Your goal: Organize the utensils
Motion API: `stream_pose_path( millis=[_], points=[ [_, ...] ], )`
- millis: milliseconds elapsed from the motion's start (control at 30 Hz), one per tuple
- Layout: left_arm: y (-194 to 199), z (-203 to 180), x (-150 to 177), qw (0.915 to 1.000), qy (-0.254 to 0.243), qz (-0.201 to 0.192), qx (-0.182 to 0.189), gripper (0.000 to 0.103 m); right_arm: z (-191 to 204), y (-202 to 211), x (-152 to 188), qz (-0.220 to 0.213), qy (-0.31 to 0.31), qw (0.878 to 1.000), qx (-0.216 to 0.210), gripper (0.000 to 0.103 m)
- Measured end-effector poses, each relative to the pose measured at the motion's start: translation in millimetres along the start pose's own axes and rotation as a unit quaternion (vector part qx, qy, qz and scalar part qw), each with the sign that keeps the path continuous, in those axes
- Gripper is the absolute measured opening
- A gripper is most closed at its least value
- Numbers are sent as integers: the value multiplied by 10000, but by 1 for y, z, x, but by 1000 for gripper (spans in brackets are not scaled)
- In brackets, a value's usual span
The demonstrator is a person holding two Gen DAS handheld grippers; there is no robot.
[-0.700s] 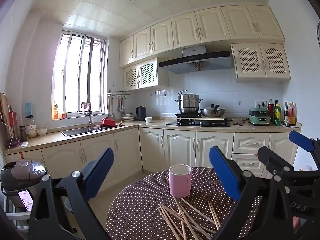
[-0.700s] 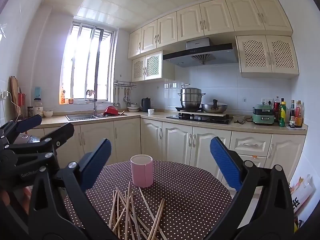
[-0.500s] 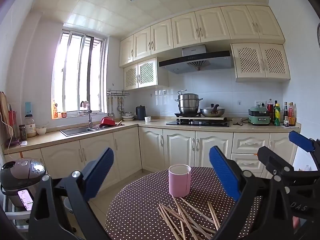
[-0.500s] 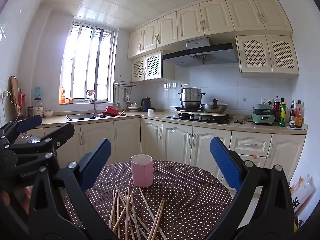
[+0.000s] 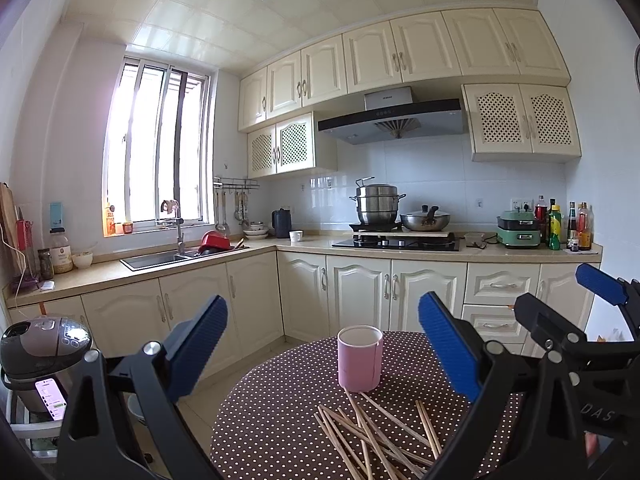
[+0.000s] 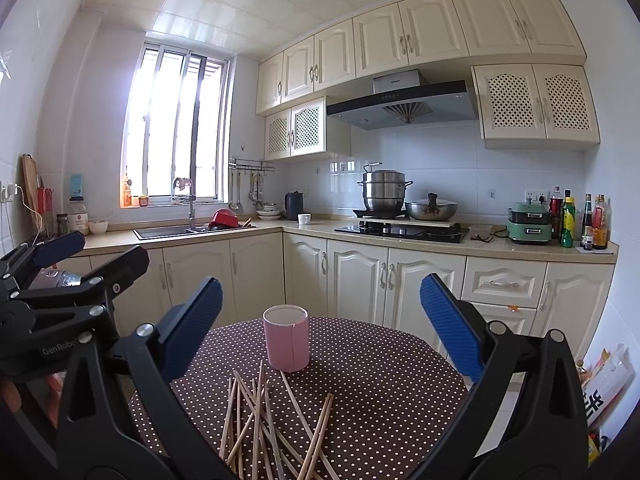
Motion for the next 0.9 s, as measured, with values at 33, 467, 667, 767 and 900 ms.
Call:
stream_pose_path(
  millis=[33, 467, 667, 767, 900],
  points=[
    [-1, 0, 0, 10000, 1, 3, -4, 95, 0, 0, 0, 2, -2, 10000, -4, 97],
    [-1, 2, -3, 10000, 18, -3, -12, 95, 7, 1, 1, -22, 37, 10000, -17, 97],
    [-1, 2, -2, 10000, 24, -4, -12, 95, 6, 1, 2, -24, 37, 10000, -16, 97],
    [-1, 1, -2, 10000, 23, 1, -3, 95, 6, 1, 1, -25, 39, 10000, -16, 97],
    [-2, 0, -1, 10000, 21, 32, -6, 95, 6, 0, 1, 9, 32, 10000, -17, 97]
  ],
)
Point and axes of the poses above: each gripper's, at about its wrist camera, not at the fingertips, and y roughly against the way its jaws point, z to its left, x to its underside, the point moved 6 cm from there along -y, roughly the way its jaws point, and after that the axes turned 12 degrees about -z, right-handed, at the moved point
